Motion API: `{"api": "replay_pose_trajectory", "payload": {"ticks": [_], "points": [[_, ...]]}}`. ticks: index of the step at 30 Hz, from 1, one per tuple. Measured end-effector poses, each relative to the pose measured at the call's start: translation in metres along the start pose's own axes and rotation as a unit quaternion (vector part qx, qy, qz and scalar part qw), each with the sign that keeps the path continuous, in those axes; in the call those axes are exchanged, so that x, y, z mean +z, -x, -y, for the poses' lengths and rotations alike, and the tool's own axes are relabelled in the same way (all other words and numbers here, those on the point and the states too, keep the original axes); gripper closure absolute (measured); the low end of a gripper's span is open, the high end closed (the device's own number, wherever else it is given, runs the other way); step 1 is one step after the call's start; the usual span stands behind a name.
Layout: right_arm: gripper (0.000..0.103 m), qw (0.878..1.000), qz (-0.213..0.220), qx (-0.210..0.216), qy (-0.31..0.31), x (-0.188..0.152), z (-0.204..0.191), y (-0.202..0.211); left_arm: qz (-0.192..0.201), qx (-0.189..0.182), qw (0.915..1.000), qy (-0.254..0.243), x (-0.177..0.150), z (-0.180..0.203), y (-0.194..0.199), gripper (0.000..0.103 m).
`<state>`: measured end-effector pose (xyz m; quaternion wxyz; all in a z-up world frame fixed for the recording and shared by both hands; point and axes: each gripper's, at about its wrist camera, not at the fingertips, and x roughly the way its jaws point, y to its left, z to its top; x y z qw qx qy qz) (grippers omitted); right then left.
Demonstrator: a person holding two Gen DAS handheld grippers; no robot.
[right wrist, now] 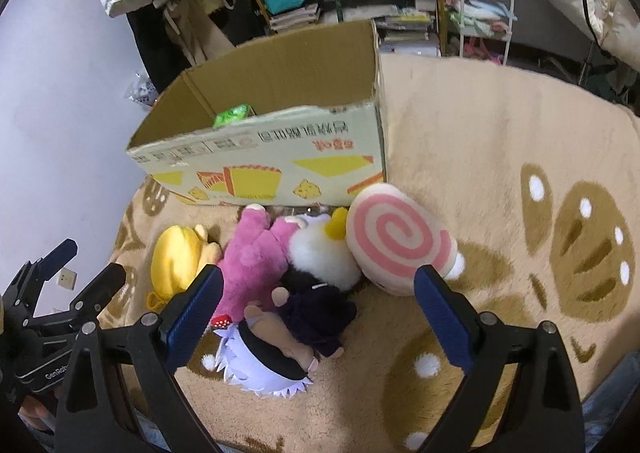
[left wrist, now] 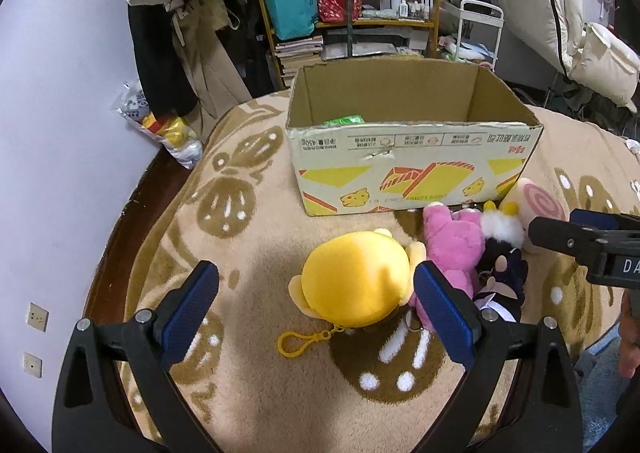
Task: Organize soft objects
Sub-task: 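Move the left tool to the yellow plush while the right tool approaches the doll plush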
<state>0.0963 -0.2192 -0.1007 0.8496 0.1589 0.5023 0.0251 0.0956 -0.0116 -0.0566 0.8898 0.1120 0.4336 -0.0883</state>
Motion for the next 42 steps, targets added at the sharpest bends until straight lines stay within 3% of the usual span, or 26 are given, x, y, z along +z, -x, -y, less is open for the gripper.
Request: {"api": "replay_pose_trajectory", "payload": {"ticks": [24,34,35,37,42], "points": [[0.003,0.999,-0.045,-0.019,0.02,-0.003,-0.012,-0.025,-0.041,-0.037,0.9981,-0.027,-0.003,0.013,-0.05,0.006],[0.003,0.998,-0.054,-0.006,0.012,-0.006,-0.012,-0.025,-0.057,-0.047,0.9969,-0.027,-0.007,0.011,-0.066,0.006],[0.003,0.998,-0.055,-0.004,0.01,-0.006,-0.011,-0.024,-0.059,-0.047,0.9968,-0.027,-0.007,0.011,-0.067,0.006],[0.015,0.998,-0.063,0.007,0.005,-0.007,-0.01,-0.025,-0.062,-0.048,0.9966,-0.027,-0.008,0.011,-0.069,0.006],[0.021,0.996,-0.085,0.019,-0.003,-0.011,-0.009,-0.034,-0.072,-0.052,0.9958,-0.019,-0.009,0.007,-0.077,0.006]]}}
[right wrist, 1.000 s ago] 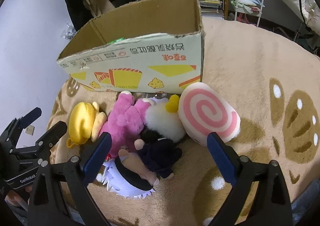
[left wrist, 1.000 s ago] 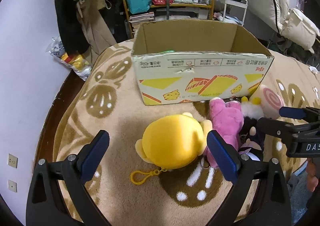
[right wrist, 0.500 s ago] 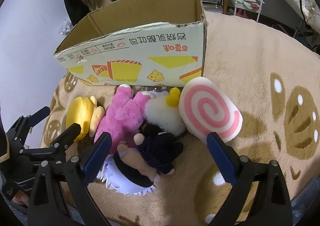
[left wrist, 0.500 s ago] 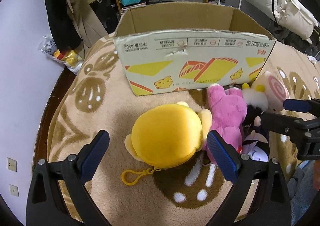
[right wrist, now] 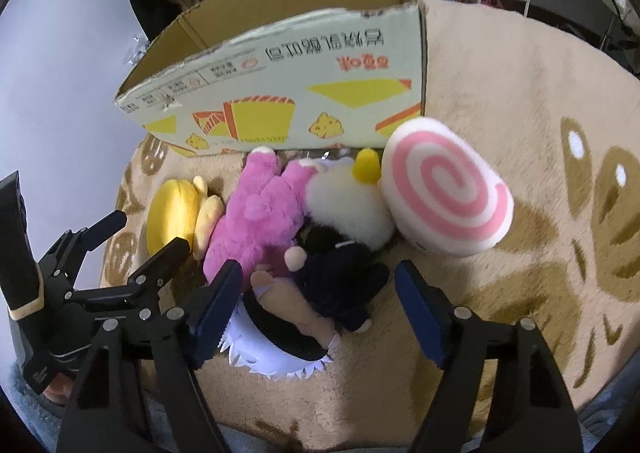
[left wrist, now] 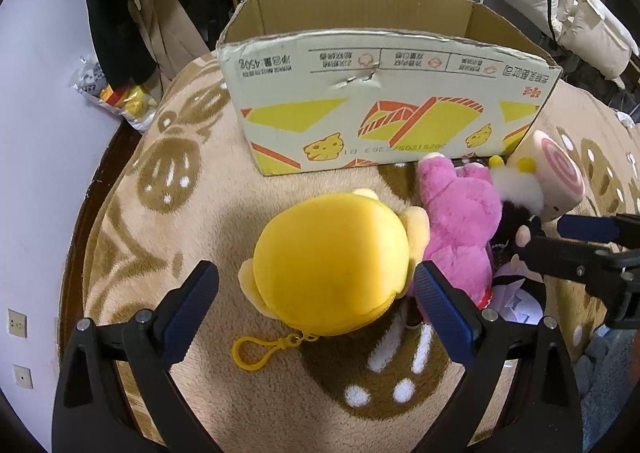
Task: Organize soft objects
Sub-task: 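Move the left tool to the yellow plush while the right tool approaches the doll plush, then grasp the yellow plush with the left tool while the right tool grasps the doll plush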
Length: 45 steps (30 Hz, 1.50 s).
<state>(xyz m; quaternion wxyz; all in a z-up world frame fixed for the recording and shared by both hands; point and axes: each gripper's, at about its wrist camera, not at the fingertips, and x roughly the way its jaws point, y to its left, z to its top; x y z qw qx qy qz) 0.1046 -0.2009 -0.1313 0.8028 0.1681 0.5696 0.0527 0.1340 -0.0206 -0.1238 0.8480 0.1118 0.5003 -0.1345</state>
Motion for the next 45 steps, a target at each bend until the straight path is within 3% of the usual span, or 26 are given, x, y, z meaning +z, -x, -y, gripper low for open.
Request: {"api": "replay_pose_trajectory", "payload": {"ticks": [6,15,19,21,23,24,31,37,45], "points": [[0.021,1.0,-0.015,-0.006,-0.009,0.0,0.004,-0.013,-0.014,-0.01,0.9998,0.014,-0.001,-0.006,-0.012,0.006],[0.023,0.998,-0.037,0.019,-0.041,0.002,0.014,-0.037,-0.029,-0.041,0.998,0.039,-0.004,-0.012,-0.026,0.006],[0.028,0.999,-0.037,0.001,-0.031,0.003,0.009,-0.039,-0.033,-0.049,0.9971,0.047,-0.006,-0.012,-0.029,0.006],[0.03,0.999,-0.035,-0.003,-0.03,0.003,0.008,-0.038,-0.031,-0.059,0.9966,0.049,-0.006,-0.011,-0.029,0.013],[0.037,0.999,-0.034,-0.008,-0.034,0.003,0.008,-0.037,-0.031,-0.069,0.9958,0.051,-0.006,-0.01,-0.029,0.019],[0.046,0.999,-0.034,-0.016,-0.034,0.003,0.008,-0.038,-0.03,-0.067,0.9961,0.05,-0.006,-0.01,-0.029,0.021],[0.051,0.999,-0.027,-0.016,-0.031,-0.002,0.018,-0.023,-0.027,-0.066,0.9951,0.068,-0.01,-0.012,-0.018,0.026],[0.051,0.999,0.001,-0.048,-0.002,-0.007,0.007,-0.006,0.0,-0.052,0.9961,0.072,-0.015,-0.014,0.006,0.026],[0.051,0.99,0.101,-0.093,0.043,-0.009,-0.009,0.04,0.055,-0.024,0.9955,0.073,-0.019,-0.014,0.047,0.026]]}}
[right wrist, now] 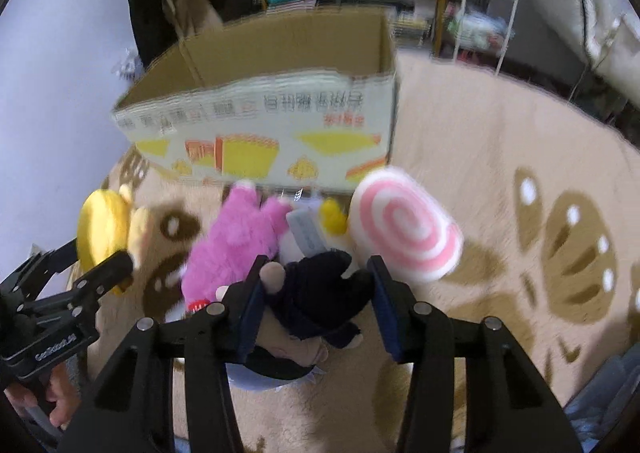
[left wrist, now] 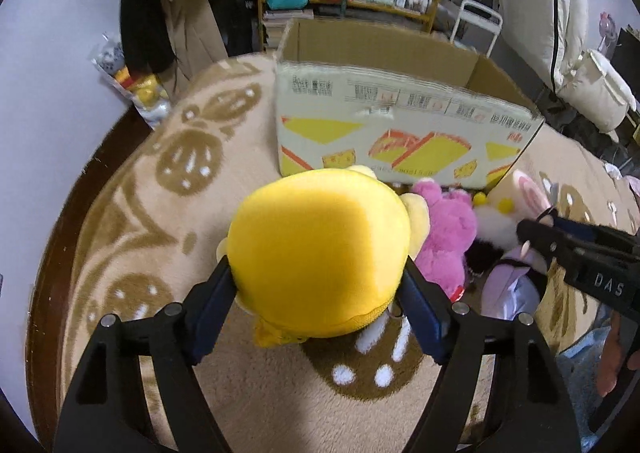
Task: Organize soft objects
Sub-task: 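Grasp the yellow plush with the left tool while the right tool grasps the doll plush, then carry the yellow plush and doll plush over the cardboard box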
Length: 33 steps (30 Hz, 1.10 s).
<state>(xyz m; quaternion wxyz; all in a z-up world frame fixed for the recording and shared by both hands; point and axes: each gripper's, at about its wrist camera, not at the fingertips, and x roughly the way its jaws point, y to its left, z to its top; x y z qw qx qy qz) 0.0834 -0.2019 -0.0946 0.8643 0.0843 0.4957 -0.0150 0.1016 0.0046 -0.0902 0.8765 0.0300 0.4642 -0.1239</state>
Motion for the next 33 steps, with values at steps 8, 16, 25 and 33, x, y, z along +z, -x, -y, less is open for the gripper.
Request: {"api": "replay_pose_trajectory", "payload": {"ticks": [8,16,25,33], "points": [[0.051,0.994,0.113,-0.001,0.008,0.012,0.004,0.045,0.084,0.033,0.9959,-0.01,0.004,0.007,0.046,0.025],[0.051,0.982,0.19,0.005,0.013,0.032,-0.004,0.072,0.167,0.049,0.9845,-0.02,0.013,0.017,0.085,0.025],[0.051,0.973,0.231,0.014,0.005,0.057,0.002,0.091,0.228,0.055,0.9708,-0.052,0.032,0.036,0.103,0.025],[0.051,0.963,0.269,0.009,0.031,0.083,-0.008,0.102,0.261,0.057,0.9615,-0.064,0.056,0.049,0.104,0.025]]}}
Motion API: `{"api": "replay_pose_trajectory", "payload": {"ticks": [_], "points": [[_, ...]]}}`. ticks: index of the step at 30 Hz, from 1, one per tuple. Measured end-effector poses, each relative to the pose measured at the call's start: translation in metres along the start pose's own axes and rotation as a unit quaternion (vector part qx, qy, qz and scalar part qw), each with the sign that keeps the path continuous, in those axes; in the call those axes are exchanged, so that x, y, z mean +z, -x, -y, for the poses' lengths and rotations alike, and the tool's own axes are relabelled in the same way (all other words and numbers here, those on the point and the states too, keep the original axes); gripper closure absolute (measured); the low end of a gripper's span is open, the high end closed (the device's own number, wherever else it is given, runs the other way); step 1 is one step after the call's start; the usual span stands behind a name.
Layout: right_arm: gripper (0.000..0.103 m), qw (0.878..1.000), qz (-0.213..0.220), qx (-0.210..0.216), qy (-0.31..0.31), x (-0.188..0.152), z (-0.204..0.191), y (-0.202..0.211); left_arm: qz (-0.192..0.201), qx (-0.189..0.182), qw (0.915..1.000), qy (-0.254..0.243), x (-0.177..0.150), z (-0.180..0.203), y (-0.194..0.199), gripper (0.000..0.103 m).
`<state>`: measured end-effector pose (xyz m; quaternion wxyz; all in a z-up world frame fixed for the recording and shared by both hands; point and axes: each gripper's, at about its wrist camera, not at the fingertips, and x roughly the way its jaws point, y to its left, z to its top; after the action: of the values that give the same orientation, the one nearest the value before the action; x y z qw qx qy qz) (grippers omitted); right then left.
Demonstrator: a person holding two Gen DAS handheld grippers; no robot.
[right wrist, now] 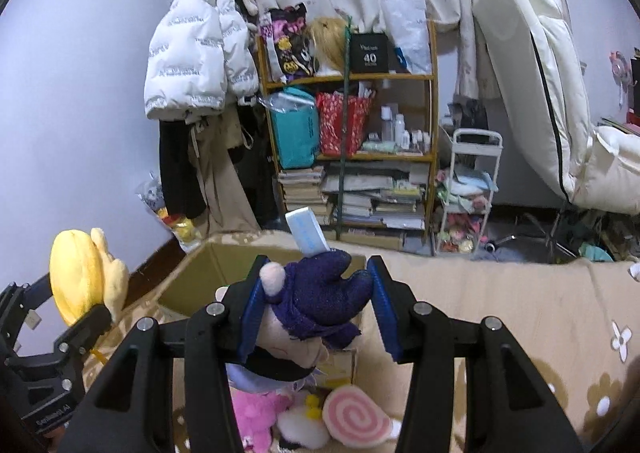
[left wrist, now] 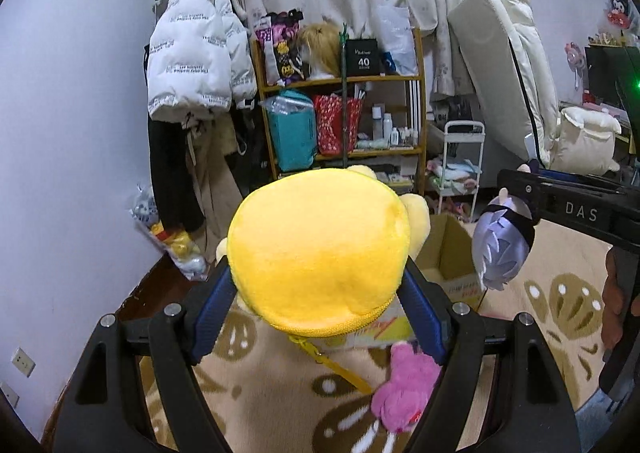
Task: Organize soft objects
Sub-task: 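Carry the yellow plush and doll plush over the cardboard box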
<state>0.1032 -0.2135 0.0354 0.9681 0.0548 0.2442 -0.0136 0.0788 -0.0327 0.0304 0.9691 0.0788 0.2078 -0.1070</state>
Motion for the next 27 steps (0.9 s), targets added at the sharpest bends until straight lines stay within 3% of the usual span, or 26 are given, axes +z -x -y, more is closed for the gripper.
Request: {"api": "replay_pose_trajectory", "payload": {"ticks": [5,17,27], "points": [[0.051,0.999,0.021,-0.008,0.027,0.014,-0.007,-0.004,0.018,0.007,0.9997,-0.016,0.012,0.002,-0.011,0.025],[0.051,0.998,0.042,-0.016,0.039,0.027,-0.009,-0.031,0.002,-0.007,0.9999,0.007,0.025,-0.007,-0.053,0.025],[0.05,0.999,0.025,-0.013,0.045,0.015,-0.009,-0.056,-0.026,-0.022,0.9994,0.001,0.012,0.003,-0.085,0.025]]}}
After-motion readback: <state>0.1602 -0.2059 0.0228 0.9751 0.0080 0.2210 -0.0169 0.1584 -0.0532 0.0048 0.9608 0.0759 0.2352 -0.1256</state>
